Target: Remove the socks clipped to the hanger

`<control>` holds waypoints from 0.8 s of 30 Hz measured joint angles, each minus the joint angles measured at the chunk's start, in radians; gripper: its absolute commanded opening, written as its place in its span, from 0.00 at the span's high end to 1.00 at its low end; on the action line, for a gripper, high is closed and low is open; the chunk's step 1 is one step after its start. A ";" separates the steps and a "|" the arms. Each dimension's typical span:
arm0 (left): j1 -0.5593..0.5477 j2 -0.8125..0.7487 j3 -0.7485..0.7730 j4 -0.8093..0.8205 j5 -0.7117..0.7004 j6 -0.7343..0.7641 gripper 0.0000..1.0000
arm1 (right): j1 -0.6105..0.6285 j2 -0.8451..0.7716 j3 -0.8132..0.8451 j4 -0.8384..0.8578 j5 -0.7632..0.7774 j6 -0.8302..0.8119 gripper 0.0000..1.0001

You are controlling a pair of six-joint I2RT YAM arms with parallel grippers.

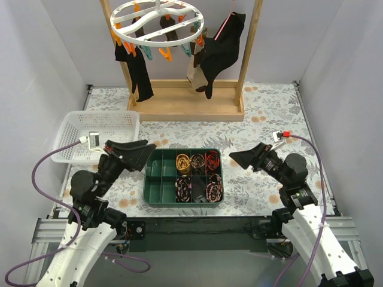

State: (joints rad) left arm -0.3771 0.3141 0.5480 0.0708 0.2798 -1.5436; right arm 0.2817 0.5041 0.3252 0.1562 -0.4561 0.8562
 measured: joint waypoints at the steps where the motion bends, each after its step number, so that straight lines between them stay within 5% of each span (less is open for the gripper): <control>1: 0.000 0.018 0.020 -0.056 -0.020 0.000 0.02 | 0.000 0.014 0.031 -0.020 0.009 -0.017 0.02; 7: 0.000 0.148 0.167 -0.311 -0.082 -0.003 0.02 | 0.000 0.150 0.160 -0.146 0.053 -0.085 0.02; 14: 0.000 0.198 0.209 -0.363 -0.100 0.005 0.02 | -0.002 0.268 0.234 -0.267 0.095 -0.166 0.02; 24: 0.000 0.488 0.392 -0.299 -0.027 0.092 0.12 | -0.074 0.438 0.377 -0.225 -0.183 -0.333 0.04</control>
State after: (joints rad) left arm -0.3771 0.8017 0.9401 -0.2279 0.2523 -1.4513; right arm 0.2077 0.9421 0.7017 -0.0685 -0.6395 0.5236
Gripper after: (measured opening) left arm 0.941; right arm 0.978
